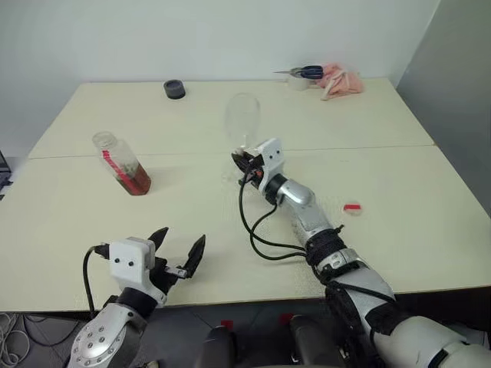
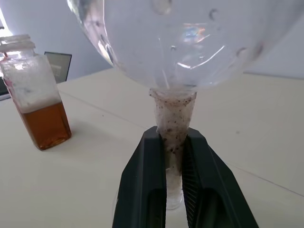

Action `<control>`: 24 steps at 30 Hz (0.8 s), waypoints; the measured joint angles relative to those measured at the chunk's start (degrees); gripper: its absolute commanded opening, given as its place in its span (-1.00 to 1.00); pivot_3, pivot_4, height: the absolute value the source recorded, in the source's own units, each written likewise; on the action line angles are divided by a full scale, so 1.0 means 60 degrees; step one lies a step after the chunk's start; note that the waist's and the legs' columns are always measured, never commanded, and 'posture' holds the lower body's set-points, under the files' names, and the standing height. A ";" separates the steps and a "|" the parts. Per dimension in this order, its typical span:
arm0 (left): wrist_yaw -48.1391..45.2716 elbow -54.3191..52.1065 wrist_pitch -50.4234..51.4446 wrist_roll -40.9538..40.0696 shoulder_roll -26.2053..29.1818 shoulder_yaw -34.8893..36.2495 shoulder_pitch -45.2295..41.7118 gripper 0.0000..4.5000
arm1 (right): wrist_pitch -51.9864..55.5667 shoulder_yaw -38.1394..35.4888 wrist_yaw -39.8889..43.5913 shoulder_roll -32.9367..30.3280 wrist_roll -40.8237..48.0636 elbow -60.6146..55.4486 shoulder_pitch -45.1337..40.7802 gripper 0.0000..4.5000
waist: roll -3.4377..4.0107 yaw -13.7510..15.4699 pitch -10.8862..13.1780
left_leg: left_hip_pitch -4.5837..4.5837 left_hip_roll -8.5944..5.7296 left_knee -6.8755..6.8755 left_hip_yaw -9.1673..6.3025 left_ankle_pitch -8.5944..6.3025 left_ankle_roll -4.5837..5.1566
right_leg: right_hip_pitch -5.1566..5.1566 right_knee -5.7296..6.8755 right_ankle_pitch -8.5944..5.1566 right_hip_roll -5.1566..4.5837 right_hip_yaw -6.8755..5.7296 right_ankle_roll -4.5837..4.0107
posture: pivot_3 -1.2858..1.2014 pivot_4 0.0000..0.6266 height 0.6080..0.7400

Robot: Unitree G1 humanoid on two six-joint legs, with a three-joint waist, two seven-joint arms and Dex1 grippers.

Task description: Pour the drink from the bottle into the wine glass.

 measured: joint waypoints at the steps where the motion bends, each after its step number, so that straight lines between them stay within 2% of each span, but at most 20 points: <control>1: 0.0001 -0.0001 0.0002 -0.0006 0.0000 0.0009 -0.0003 1.00 | -0.0107 0.0002 -0.0049 0.0014 -0.0065 0.0251 -0.0037 -0.93 | -0.0002 0.0003 0.0002 | -0.0003 -0.0003 0.0000 0.0001 0.0000 0.0000 | -0.0001 -0.0001 0.0000 -0.0003 0.0001 0.0000 | 0.03 -0.52 1.00; 7: 0.0082 -0.0003 0.0054 -0.0003 0.0027 0.0010 -0.0108 1.00 | -0.0904 0.0001 -0.0383 0.0051 -0.0499 0.1933 -0.0244 -0.93 | -0.0002 -0.0007 0.0007 | 0.0000 0.0007 -0.0001 -0.0003 0.0000 0.0000 | -0.0003 0.0003 -0.0001 0.0004 -0.0003 -0.0003 | 0.03 -0.52 1.00; 20: 0.0204 -0.0095 0.0285 -0.0016 0.0118 0.0022 -0.0393 1.00 | -0.1439 0.0019 -0.1013 0.0088 -0.1057 0.2358 -0.0545 -0.93 | 0.0000 -0.0019 0.0009 | 0.0001 0.0053 -0.0001 -0.0002 -0.0001 -0.0002 | -0.0003 0.0004 -0.0004 0.0028 -0.0003 -0.0009 | 0.03 -0.52 1.00; 24: 0.0185 -0.0093 0.0326 -0.0020 0.0150 0.0062 -0.0495 1.00 | -0.1553 0.0040 -0.0971 0.0088 -0.1184 0.2357 -0.0536 -0.37 | 0.0000 -0.0031 0.0009 | 0.0001 0.0054 -0.0001 -0.0004 -0.0001 -0.0003 | -0.0003 0.0004 -0.0006 0.0034 -0.0006 -0.0013 | 0.03 -0.52 1.00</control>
